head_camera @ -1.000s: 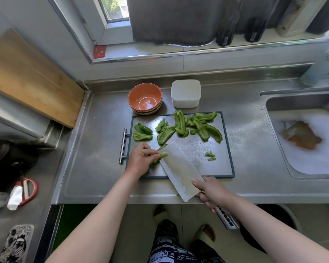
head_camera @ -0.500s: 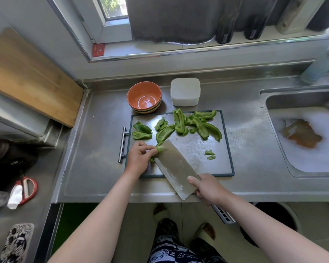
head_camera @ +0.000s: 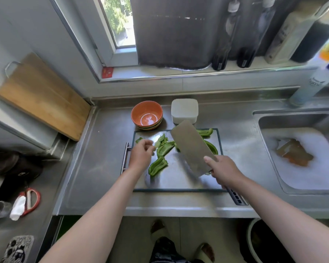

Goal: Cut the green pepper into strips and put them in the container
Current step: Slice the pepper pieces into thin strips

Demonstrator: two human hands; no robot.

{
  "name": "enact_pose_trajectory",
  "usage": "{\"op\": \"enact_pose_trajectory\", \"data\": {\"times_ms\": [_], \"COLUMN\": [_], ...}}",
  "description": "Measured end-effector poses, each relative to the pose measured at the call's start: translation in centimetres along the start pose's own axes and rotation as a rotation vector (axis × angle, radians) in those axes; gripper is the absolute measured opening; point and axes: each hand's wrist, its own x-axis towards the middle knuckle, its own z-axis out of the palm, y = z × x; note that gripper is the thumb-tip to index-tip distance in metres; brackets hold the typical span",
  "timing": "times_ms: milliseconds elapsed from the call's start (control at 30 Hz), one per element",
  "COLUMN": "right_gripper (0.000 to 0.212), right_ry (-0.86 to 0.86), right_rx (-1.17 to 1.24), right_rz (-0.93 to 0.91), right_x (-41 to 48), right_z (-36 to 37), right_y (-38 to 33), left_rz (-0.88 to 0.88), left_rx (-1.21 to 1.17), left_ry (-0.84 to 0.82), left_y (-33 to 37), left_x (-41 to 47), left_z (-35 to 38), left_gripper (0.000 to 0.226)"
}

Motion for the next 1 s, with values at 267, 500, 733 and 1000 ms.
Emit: {"op": "enact_pose_trajectory", "data": {"times_ms": [267, 500, 733, 1000], "right_gripper": [0.038, 0.038, 0.039, 0.043], "right_ry": [0.132, 0.108, 0.079, 0.068], "right_rx": [-0.130, -0.138, -0.222, -0.267], "right_rz": [-0.001, 0.032, -0.066, -0.081], "right_x": [0.7, 0.4, 0.5, 1.1], "right_z": [-4.0, -4.6, -2.5, 1.9], "right_y": [1.3, 2.8, 0.6, -2.9], "left_rz": [0.048, 0.120, 0.129, 0.145], "left_rx": [0.273, 0.301, 0.377, 0.544], "left_ry": [-0.366, -0.424, -0.103, -0.324], "left_y": [1.8, 2.4, 0.4, -4.8], "left_x": [-2.9, -4.5, -2.7, -0.8], "left_z": [10.1, 12.7, 5.0, -0.5], "left_gripper": [0.009, 0.022, 0.023, 0.040]}}
